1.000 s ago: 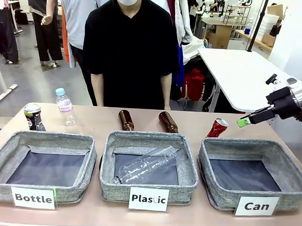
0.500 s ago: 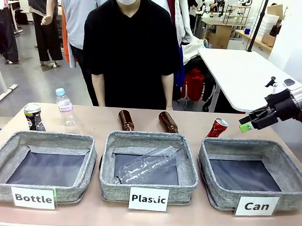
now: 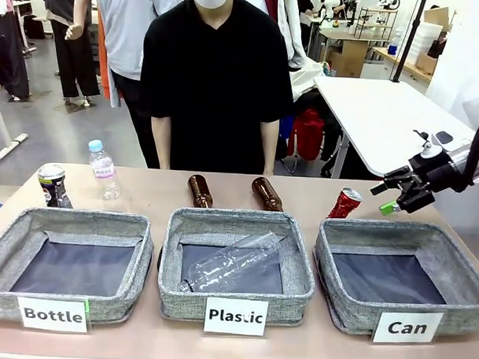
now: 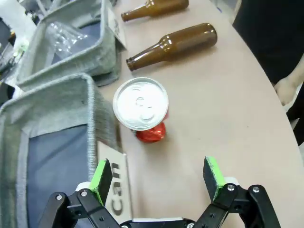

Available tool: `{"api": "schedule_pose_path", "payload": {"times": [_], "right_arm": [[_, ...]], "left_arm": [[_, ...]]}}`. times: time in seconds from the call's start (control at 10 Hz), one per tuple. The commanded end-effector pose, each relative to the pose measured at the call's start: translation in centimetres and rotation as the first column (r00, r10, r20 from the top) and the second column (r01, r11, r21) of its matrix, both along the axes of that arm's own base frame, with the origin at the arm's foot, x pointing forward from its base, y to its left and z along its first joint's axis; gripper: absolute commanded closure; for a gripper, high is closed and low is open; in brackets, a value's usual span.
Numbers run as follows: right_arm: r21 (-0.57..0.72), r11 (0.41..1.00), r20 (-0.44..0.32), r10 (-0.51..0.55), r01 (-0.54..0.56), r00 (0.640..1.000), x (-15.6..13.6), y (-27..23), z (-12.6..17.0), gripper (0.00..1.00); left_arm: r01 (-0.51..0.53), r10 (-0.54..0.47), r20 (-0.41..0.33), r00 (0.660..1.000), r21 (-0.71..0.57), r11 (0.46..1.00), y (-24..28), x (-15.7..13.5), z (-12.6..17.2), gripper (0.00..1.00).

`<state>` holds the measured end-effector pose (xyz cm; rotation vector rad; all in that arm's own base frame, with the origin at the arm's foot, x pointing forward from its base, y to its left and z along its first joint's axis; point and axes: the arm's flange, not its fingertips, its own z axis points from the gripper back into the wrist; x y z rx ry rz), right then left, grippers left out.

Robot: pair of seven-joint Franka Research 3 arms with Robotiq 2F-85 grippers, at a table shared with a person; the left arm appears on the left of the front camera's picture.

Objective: Sort the can waste into the basket.
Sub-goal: Pick up the can waste from the table and place it in the right Fabric basket.

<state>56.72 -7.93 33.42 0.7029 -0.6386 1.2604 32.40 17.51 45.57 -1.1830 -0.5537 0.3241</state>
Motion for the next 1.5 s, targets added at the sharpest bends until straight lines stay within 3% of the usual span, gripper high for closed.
{"api": "schedule_pose_path", "payload": {"times": [0.0,0.1,0.4,1.4], "right_arm": [[0.062,0.996,0.070,0.062,-0.066,0.996,2.4,0.0,-1.2,0.00],[0.078,0.993,0.094,0.083,-0.091,0.992,3.3,0.3,-1.7,0.00],[0.092,0.985,0.058,0.141,-0.146,0.988,4.8,1.5,-3.5,0.00],[0.201,0.950,0.010,0.241,-0.238,0.970,5.8,5.7,-6.2,0.00]], "left_arm": [[0.009,-0.009,0.029,1.000,0.003,1.000,0.0,-0.1,-0.1,0.00],[0.009,-0.009,0.029,1.000,0.003,1.000,0.0,-0.1,-0.1,0.00],[0.009,-0.009,0.029,1.000,0.003,1.000,0.0,-0.1,-0.1,0.00],[0.009,-0.009,0.029,1.000,0.003,1.000,0.0,-0.1,-0.1,0.00]]}}
